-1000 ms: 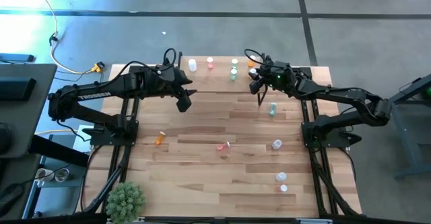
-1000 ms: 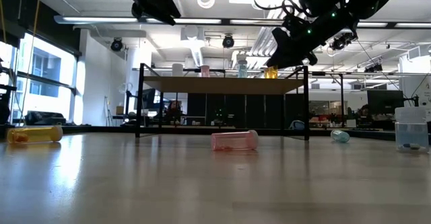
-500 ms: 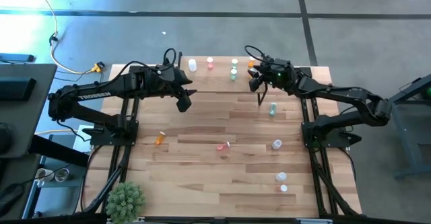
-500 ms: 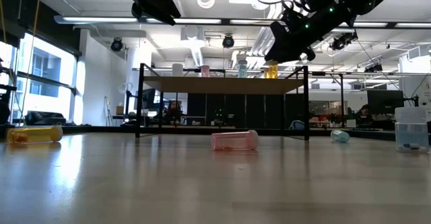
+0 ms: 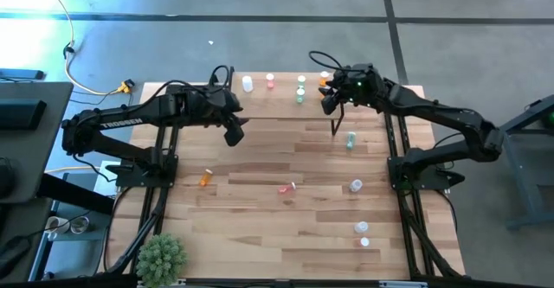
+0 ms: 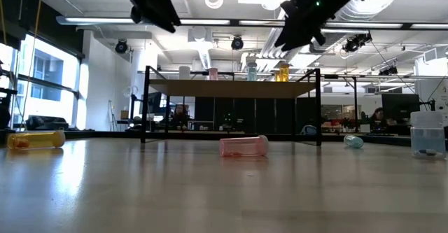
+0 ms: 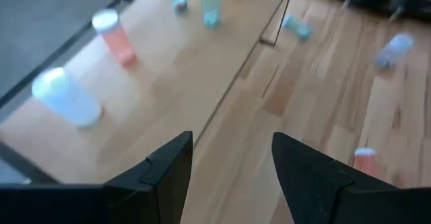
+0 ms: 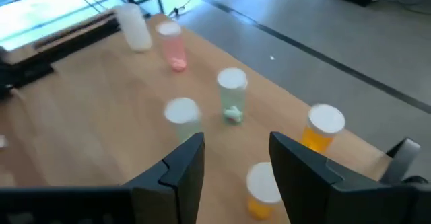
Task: Pick and place medicine bottles onto shelf by color
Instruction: Put the top white pill bottle on the shelf aligned with the other white pill bottle
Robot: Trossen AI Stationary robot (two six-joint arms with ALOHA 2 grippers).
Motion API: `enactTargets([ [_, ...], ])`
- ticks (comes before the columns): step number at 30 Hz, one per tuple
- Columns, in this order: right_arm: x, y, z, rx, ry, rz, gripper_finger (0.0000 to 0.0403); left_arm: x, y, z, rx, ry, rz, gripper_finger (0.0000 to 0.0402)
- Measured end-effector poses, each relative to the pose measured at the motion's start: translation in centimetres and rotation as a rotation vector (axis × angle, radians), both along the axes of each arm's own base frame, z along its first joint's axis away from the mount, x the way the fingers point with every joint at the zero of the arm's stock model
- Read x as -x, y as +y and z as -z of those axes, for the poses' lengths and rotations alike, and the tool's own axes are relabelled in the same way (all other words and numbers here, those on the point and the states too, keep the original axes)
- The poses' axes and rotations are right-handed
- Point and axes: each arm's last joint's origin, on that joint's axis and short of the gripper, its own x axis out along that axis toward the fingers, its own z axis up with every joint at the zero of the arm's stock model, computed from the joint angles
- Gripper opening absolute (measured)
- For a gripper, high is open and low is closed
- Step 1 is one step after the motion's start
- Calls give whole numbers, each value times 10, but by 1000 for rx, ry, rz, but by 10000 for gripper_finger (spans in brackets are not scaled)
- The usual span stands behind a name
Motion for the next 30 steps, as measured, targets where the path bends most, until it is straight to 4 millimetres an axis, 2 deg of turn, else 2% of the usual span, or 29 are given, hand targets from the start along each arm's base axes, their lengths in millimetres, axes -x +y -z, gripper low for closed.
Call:
enactTargets([
  [5, -7, 17, -25, -38, -40, -35, 158, 3, -6, 6, 13, 84, 31, 195],
  [9, -13, 34, -31, -103, -76, -61, 158, 4, -12, 8, 29, 118, 64, 195],
  [21, -27, 103, -12, -350, -62, -175, 158, 5, -41, 15, 62, 235, 183, 195],
  [30, -16, 147, 11, -609, 39, -49, 158, 7, -61, 19, 147, 259, 242, 195],
])
